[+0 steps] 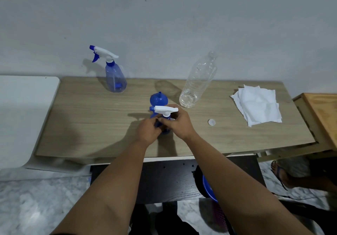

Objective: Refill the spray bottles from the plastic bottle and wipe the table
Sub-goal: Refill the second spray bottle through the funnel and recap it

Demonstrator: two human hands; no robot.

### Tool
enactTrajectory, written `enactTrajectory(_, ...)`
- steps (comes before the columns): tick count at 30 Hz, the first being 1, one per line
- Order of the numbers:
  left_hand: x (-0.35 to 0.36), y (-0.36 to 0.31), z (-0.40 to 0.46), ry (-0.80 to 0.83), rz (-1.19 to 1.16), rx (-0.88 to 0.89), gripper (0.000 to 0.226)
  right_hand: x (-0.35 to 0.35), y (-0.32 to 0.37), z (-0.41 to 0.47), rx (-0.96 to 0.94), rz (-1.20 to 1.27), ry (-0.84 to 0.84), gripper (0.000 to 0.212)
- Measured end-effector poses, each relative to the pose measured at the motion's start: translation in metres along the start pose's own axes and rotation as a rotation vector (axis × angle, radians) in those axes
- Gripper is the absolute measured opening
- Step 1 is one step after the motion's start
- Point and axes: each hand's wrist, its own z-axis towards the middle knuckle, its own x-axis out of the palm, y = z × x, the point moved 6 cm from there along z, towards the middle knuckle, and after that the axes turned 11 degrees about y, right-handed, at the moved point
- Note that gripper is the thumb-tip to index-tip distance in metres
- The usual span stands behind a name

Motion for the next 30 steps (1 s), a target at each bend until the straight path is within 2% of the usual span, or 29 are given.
enactTrajectory(6, 0.001, 0.002, 0.002, 0.006, 0.007, -0.001, 0.021, 0.002, 0.002, 0.002, 0.047, 0.024, 0.012, 0.049)
enactTrajectory(10, 0.002, -0.001, 0.000, 0.029, 0.003, 0.012, 0.023, 0.002, 0.003, 0.000, 0.058, 0.009, -0.005, 0.037)
enactTrajectory(13, 0.002, 0.002, 0.000, 0.027, 0.001, -0.013, 0.016, 0.004, 0.006, -0.001, 0.054, -0.015, 0.000, 0.041)
enactTrajectory(16, 0.003, 0.004, 0.002, 0.024, -0.014, -0.010, 0.026, 0.001, 0.004, -0.001, 0.067, -0.021, -0.004, 0.033)
enactTrajectory(19, 0.002, 0.004, 0.002, 0.033, -0.013, -0.007, 0.020, 0.002, 0.007, 0.000, 0.060, -0.052, 0.036, 0.034)
enactTrajectory(21, 0.002, 0.005, 0.001, 0.033, 0.002, 0.000, 0.018, 0.001, 0.008, -0.002, 0.051, -0.045, 0.019, 0.041)
enactTrajectory(25, 0.001, 0.003, 0.001, 0.013, 0.002, 0.003, 0.020, 0.001, 0.008, -0.004, 0.048, -0.027, 0.003, 0.033)
enactTrajectory(28, 0.001, 0.001, 0.000, 0.023, 0.022, -0.017, 0.012, 0.003, 0.009, -0.005, 0.041, -0.020, 0.001, 0.044)
enactTrajectory(30, 0.001, 0.001, 0.000, 0.012, 0.008, -0.011, 0.014, 0.002, 0.009, -0.005, 0.039, -0.068, -0.020, 0.042)
